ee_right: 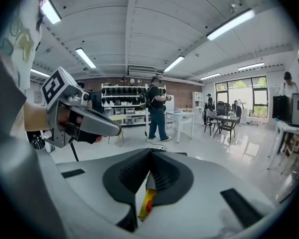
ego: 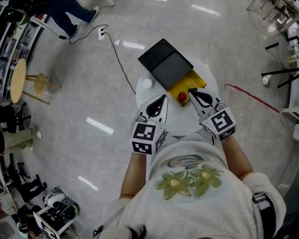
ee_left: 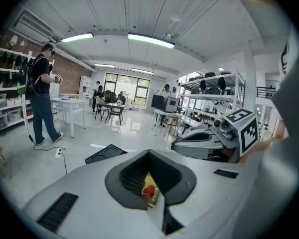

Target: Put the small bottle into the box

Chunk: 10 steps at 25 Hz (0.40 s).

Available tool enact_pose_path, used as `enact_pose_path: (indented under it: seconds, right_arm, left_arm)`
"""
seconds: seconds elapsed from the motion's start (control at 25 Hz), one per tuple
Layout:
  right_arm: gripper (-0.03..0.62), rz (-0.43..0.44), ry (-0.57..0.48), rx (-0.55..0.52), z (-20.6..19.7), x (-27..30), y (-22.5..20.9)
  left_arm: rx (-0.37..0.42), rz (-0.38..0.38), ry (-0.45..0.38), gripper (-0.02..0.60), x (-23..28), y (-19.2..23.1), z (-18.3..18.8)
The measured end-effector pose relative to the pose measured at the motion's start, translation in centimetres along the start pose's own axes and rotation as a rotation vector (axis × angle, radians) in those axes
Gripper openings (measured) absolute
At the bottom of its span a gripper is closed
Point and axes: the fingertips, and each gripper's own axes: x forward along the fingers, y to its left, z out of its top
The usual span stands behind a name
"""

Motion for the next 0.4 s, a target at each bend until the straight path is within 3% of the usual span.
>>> enact_pose_path:
  seconds: [0.4]
  right_arm:
    - [0.003,-0.006,-0.004,-0.002,-0.16,-0.54,0.71]
  left_arm:
    - [-0.005,0.001,-0.001,0.003,-0.80,-0.38,-0.66]
